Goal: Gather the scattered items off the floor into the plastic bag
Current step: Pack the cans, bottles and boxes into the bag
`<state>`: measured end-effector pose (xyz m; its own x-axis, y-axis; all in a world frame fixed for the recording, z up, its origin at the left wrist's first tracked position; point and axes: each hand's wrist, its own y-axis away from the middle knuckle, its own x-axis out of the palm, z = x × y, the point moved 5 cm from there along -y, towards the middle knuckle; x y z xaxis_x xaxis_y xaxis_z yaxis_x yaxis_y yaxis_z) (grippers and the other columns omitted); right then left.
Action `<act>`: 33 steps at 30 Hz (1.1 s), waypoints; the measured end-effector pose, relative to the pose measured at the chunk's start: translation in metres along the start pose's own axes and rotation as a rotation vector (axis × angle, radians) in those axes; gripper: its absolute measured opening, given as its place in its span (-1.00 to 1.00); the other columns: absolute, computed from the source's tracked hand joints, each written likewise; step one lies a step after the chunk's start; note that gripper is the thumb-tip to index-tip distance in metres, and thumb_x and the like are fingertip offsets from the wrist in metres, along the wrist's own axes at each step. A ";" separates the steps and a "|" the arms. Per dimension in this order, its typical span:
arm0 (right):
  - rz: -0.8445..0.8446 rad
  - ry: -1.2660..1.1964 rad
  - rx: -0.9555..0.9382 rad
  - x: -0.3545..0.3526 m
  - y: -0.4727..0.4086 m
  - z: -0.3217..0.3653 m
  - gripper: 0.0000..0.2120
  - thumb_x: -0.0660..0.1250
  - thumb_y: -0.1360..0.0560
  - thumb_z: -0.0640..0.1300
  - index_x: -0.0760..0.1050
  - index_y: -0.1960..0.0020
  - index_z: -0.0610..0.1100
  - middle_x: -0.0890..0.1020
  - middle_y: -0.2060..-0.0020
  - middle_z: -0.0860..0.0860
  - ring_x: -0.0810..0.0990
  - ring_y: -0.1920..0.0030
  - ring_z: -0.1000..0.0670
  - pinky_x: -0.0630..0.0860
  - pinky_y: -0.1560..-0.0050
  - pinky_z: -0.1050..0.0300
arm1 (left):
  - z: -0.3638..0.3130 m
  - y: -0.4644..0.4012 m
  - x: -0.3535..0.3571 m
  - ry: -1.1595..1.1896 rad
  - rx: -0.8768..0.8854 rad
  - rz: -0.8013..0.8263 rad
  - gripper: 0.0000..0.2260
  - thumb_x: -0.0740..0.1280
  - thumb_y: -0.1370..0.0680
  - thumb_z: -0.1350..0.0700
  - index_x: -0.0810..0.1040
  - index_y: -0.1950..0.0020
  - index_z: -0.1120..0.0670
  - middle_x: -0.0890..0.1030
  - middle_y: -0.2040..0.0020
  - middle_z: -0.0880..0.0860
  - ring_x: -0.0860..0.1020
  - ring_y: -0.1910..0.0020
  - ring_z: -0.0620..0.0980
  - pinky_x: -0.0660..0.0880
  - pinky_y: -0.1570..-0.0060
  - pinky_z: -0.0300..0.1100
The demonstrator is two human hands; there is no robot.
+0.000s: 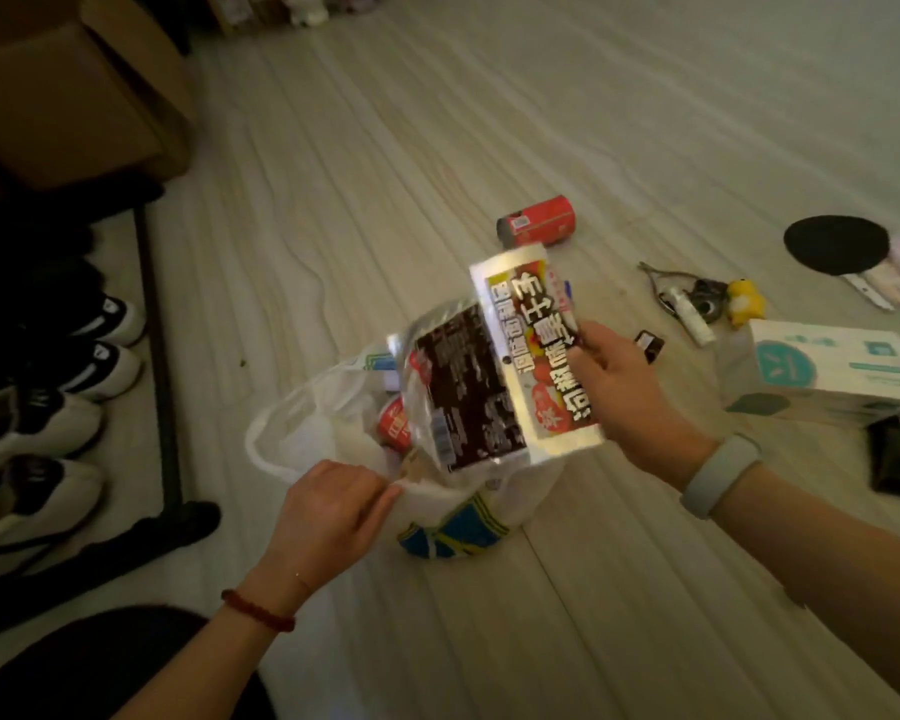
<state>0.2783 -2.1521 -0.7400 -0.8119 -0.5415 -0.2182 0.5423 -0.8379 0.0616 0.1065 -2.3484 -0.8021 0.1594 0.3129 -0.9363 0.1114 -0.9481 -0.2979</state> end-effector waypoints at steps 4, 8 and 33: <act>0.284 0.385 -0.092 0.050 -0.004 -0.015 -0.70 0.07 -0.56 -0.32 0.38 -0.25 -0.23 0.55 -0.12 -0.21 0.52 -0.02 -0.15 0.35 0.16 0.34 | -0.010 0.013 -0.010 -0.040 0.140 -0.125 -0.70 0.23 -0.56 0.01 0.55 0.31 0.11 0.50 0.44 0.03 0.43 0.49 -0.02 0.36 0.33 -0.21; 0.306 0.426 -0.125 0.083 -0.001 -0.011 -0.70 0.07 -0.56 -0.29 0.36 -0.27 -0.26 0.56 -0.13 -0.25 0.52 -0.06 -0.21 0.23 0.21 0.27 | -0.021 0.019 -0.018 -0.015 0.196 -0.239 -0.75 0.27 -0.55 0.05 0.53 0.28 0.13 0.49 0.45 0.04 0.39 0.43 -0.03 0.36 0.32 -0.19; 0.268 1.394 -0.152 0.028 -0.035 -0.051 -0.42 0.02 -0.58 0.09 -0.15 -0.49 -0.02 0.42 -0.26 -0.12 0.59 0.09 -0.18 0.25 0.40 0.11 | 0.006 -0.051 -0.006 -0.080 -0.384 -0.051 -0.59 0.13 -0.53 -0.06 0.43 -0.29 0.12 0.48 -0.25 0.19 0.41 -0.26 0.16 0.30 -0.21 0.08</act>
<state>0.2481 -2.1345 -0.7981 0.1413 -0.0967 -0.9852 0.7329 -0.6588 0.1698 0.0942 -2.3021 -0.7822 0.0686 0.3393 -0.9382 0.4783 -0.8365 -0.2675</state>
